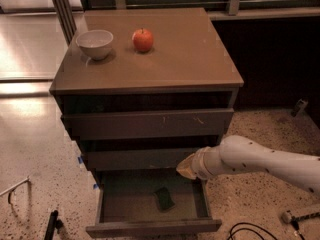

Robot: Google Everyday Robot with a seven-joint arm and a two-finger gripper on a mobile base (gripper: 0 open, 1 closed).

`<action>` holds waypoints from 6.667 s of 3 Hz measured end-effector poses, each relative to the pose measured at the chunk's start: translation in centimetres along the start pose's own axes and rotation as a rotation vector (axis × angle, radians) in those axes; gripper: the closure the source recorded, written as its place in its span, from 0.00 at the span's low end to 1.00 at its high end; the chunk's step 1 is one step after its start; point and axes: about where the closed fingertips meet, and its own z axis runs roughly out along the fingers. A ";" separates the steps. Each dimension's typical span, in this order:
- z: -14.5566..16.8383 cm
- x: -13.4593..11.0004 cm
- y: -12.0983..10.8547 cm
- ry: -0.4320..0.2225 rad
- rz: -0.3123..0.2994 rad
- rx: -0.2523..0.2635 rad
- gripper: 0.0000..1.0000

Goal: Pick sponge from bottom drawer and place on counter

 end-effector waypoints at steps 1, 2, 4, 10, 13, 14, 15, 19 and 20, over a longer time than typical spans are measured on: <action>0.0 0.0 0.0 0.000 0.000 0.000 1.00; 1.5 1.1 -0.2 0.006 -0.008 0.018 1.00; 12.8 6.1 -2.4 -0.032 -0.043 0.008 1.00; 31.0 18.8 -1.5 0.067 0.040 -0.143 0.35; 34.2 20.4 -1.3 0.047 0.025 -0.182 0.10; 35.9 20.7 -1.8 0.012 0.026 -0.183 0.12; 37.7 20.8 -2.6 -0.028 0.022 -0.175 0.12; 38.3 20.3 -2.7 -0.062 0.016 -0.176 0.83; 36.8 19.0 -2.3 -0.070 -0.005 -0.189 1.00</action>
Offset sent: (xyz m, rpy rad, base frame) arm 0.0088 -0.0036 -0.0557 -0.0452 -0.0455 -0.0223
